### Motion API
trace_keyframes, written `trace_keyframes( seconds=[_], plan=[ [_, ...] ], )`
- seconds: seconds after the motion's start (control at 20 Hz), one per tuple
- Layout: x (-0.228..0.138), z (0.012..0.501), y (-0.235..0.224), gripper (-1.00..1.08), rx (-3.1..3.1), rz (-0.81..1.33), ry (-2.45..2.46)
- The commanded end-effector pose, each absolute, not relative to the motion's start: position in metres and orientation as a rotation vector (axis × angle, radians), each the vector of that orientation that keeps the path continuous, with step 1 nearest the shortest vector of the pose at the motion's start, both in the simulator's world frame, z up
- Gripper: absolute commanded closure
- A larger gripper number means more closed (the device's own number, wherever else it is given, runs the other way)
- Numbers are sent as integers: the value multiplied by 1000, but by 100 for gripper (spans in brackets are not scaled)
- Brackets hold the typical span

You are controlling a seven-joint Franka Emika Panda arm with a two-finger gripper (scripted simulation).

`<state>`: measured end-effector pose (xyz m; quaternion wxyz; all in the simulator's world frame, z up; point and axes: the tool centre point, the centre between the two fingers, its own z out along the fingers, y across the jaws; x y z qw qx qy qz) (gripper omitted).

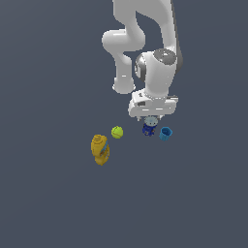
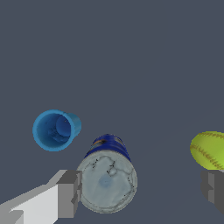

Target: Pick up a designated object from a clutter of objects.

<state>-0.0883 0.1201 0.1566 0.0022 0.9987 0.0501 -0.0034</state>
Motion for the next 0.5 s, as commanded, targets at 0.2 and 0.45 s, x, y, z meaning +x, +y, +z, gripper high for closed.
trace_keyframes(
  seconds=[0.2,0.45],
  plan=[
    [-114,132,138,-92,3134,-2,197],
    [-123,125,143,-92,3134,0,210]
  ],
)
